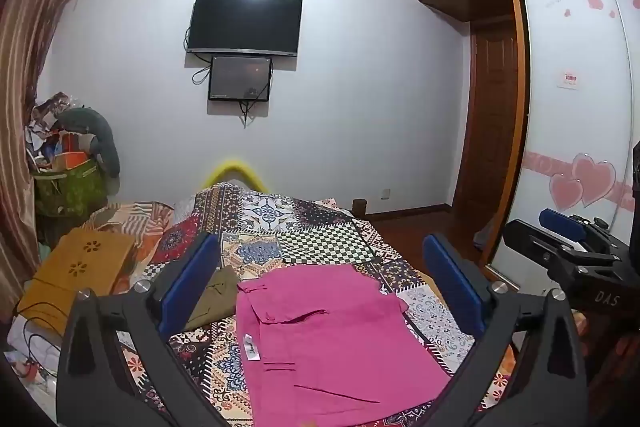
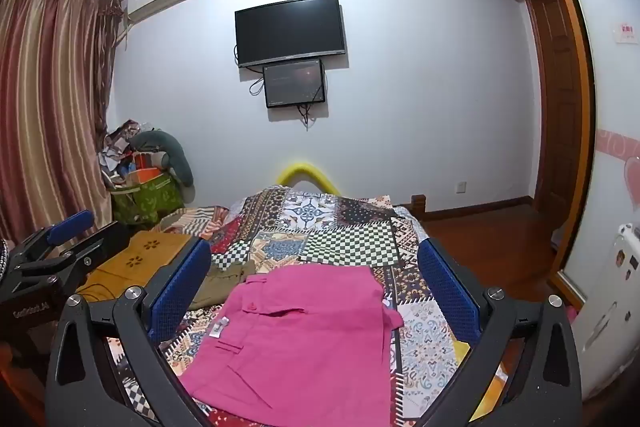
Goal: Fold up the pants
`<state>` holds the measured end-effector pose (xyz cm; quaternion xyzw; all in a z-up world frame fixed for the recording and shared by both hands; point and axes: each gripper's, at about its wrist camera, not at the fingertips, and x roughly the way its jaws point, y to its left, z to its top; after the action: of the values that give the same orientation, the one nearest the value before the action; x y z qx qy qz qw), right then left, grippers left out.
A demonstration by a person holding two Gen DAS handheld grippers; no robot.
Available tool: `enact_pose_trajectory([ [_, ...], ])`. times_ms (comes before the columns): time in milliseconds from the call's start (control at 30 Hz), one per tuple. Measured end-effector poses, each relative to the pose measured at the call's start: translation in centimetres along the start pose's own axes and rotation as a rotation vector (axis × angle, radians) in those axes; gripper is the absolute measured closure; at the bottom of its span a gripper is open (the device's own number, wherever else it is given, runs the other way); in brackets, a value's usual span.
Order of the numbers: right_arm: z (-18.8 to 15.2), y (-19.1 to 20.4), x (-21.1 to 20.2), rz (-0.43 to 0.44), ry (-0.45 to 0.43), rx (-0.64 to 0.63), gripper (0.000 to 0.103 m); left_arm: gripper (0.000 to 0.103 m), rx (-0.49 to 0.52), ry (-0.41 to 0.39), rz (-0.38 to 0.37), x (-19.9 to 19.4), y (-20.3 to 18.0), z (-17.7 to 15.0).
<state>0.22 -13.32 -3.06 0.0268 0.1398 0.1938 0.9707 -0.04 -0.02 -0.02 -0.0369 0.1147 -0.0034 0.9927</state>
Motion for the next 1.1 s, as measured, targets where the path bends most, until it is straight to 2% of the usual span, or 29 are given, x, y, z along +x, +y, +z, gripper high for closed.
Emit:
enact_pose_trajectory([
  [133,0.02,-0.04,-0.03,0.001,0.0,-0.001,0.0,0.0,0.01,0.015,0.005,-0.02,-0.81,-0.25],
  [1100,-0.04,-0.03,-0.16,-0.004,-0.003,-0.004,0.0,0.0,0.002,0.002,0.0,-0.32,-0.33,-0.09],
])
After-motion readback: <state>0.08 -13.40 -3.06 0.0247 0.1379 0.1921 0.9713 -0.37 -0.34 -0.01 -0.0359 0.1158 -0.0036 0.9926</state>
